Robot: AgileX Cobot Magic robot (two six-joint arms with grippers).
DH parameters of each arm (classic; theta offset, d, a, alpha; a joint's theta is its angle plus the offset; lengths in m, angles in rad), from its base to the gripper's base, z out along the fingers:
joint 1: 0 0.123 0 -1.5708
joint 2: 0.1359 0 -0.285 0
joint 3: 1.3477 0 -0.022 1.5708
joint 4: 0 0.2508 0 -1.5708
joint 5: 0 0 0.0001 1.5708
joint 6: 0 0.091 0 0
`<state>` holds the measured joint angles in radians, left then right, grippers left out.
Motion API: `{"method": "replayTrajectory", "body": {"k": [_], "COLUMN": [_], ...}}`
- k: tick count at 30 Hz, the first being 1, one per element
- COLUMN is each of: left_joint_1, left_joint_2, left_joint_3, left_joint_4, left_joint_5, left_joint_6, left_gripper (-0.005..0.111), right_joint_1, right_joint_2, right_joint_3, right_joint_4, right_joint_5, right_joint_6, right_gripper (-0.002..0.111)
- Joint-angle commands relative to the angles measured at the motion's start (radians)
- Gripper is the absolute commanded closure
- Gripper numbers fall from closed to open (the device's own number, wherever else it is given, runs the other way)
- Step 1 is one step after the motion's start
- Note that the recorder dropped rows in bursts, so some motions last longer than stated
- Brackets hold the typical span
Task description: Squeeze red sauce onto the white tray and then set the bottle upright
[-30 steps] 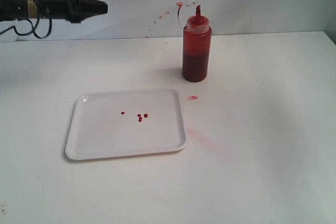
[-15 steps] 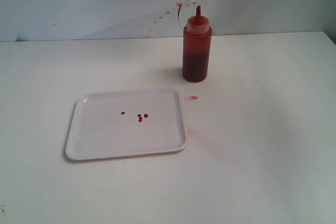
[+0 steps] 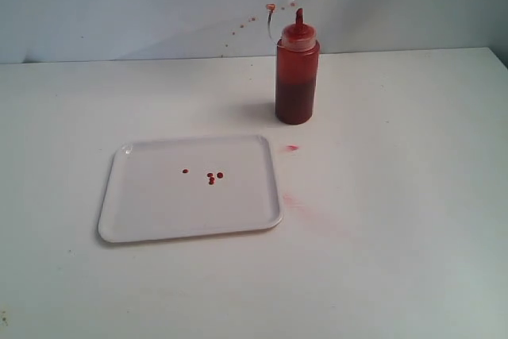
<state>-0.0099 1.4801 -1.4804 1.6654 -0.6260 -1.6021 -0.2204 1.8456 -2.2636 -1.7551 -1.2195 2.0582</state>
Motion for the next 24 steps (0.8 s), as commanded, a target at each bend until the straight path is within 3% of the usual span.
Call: {"method": "replayTrajectory", "body": {"k": [1, 9, 15, 24], "left_joint_1": [-0.024, -0.024, -0.024, -0.024], "left_joint_2": [-0.169, -0.369, -0.515, -0.640], "left_joint_3": [0.165, 0.403, 0.546, 0.584], "left_joint_4": [-0.074, -0.086, -0.077, 0.037], "left_joint_5": [0.159, 0.152, 0.125, -0.043], "left_joint_6": [0.009, -0.062, -0.083, -0.083], "left_gripper": [0.107, 0.107, 0.107, 0.107], "right_joint_1": [0.001, 0.001, 0.001, 0.001], "right_joint_2": [-0.185, -0.535, -0.762, -0.935], "right_joint_3": [0.059, 0.379, 0.666, 0.987], "right_joint_4": [0.011, 0.011, 0.011, 0.011], "right_joint_5": [-0.002, -0.002, 0.165, 0.332], "right_joint_6": [0.028, 0.017, 0.013, 0.013], "right_gripper": [0.108, 0.108, 0.108, 0.108]}}
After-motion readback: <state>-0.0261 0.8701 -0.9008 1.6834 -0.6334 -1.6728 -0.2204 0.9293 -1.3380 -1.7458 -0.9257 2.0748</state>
